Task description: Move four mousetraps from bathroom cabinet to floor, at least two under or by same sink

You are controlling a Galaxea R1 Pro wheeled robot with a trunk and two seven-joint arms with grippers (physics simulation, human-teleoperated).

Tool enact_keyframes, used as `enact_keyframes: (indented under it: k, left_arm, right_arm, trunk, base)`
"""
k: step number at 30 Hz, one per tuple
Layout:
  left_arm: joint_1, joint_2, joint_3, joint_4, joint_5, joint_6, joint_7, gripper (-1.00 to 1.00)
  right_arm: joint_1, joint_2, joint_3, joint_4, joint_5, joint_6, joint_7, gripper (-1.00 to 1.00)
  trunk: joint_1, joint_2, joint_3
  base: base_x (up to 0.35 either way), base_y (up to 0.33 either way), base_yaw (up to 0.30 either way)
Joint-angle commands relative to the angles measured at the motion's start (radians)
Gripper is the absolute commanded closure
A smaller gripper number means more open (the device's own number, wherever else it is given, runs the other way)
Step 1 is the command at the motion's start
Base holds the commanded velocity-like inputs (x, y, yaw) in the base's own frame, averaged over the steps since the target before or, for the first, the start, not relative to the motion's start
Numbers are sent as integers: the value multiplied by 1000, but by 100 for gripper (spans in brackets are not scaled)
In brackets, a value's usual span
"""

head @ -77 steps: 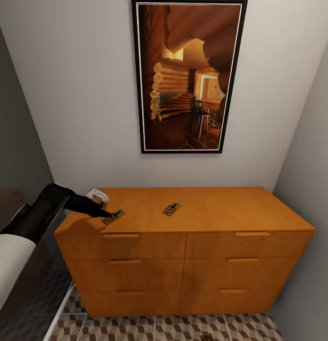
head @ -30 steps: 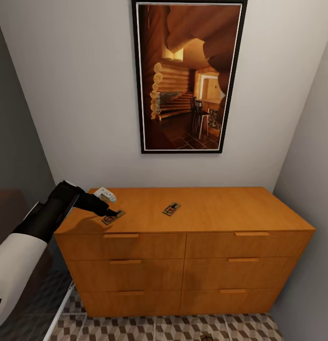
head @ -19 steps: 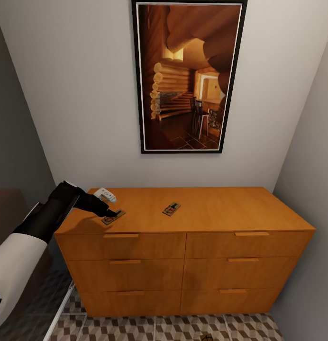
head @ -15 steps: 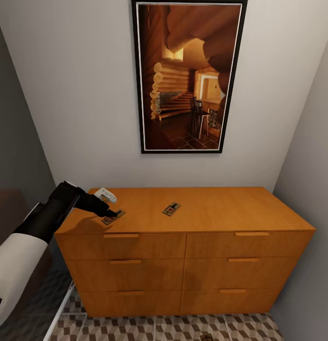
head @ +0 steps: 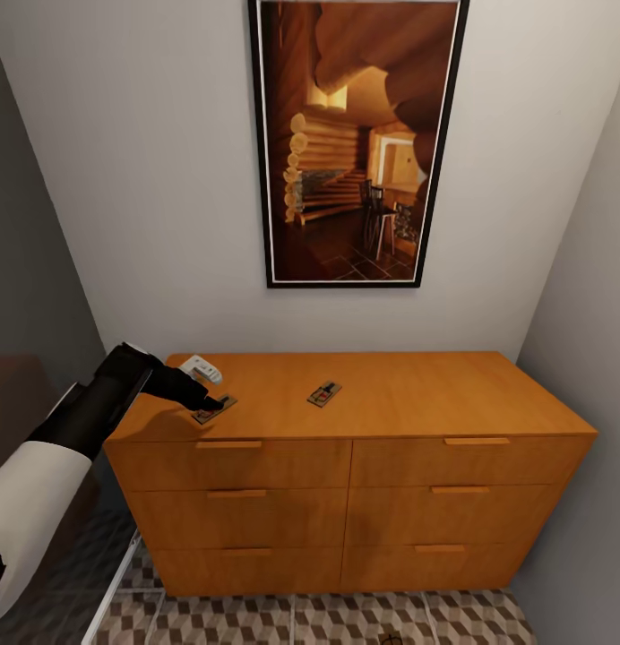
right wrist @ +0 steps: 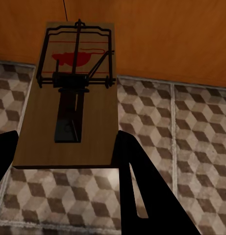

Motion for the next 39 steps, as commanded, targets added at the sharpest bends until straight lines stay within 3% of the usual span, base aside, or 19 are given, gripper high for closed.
enact_keyframes:
  k: [1, 17, 39]
  left_arm:
    - [-1, 0, -1, -1, -10, 3, -9, -100]
    - [-1, -14, -2, 11, -11, 3, -9, -100]
    - [-1, -14, -2, 23, -11, 1, -9, -100]
  right_arm:
    - [-1, 0, 1, 1, 8, -2, -7, 100]
    - [-1, 0, 1, 1, 8, -2, -7, 100]
    - [-1, 0, 1, 1, 8, -2, -7, 100]
  trunk:
    - [0, -1, -2]
    - [0, -1, -15]
    - [0, -1, -33]
  base:
    - [0, 0, 0]
    - [0, 0, 0]
    - [0, 0, 0]
